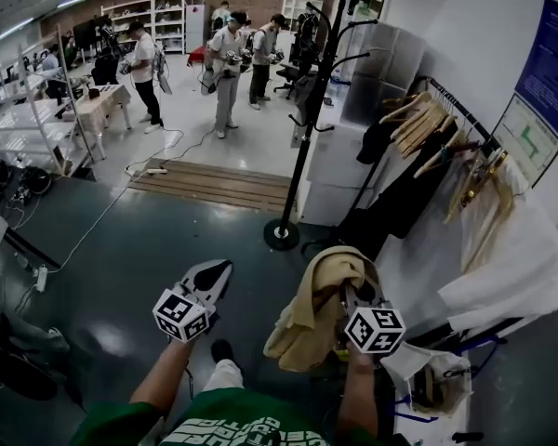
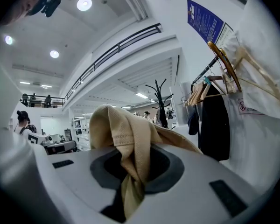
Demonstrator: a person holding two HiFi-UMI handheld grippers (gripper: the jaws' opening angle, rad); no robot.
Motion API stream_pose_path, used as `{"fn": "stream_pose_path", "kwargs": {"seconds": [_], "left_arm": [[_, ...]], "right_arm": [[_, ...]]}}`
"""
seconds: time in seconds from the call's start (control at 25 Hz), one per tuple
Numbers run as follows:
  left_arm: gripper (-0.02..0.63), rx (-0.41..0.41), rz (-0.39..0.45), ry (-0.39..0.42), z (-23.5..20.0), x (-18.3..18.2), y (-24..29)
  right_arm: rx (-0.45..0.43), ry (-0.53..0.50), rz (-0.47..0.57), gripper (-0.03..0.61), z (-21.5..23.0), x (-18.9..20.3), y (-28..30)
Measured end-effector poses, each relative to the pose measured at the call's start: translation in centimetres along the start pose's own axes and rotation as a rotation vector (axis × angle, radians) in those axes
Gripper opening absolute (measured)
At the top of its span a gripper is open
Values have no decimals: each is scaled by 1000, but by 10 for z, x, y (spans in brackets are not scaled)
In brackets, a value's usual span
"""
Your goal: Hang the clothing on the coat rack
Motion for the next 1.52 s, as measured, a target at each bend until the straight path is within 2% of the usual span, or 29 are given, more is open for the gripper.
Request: {"fn": "stream_pose_path", "kwargs": {"seconds": [0.72, 1.24, 1.52], "left_arm": [[3, 65, 4, 10, -117, 12, 64], [3, 101, 24, 2, -197, 22, 74], [3, 96, 48, 1, -220, 27, 76]], "right_arm": [[47, 6, 35, 60, -15, -24, 116], [89, 12, 51, 60, -44, -28, 177], [80, 8, 51, 60, -57, -31, 198]]}}
Point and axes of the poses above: the fingertips, and each gripper's own axes: y forward along the fingers, z to its right, x out of its underside, the point moved 9 cm from there along -y, backward along the fingers, and after that the axes turned 14 degrees about y, right-handed, at the moved point
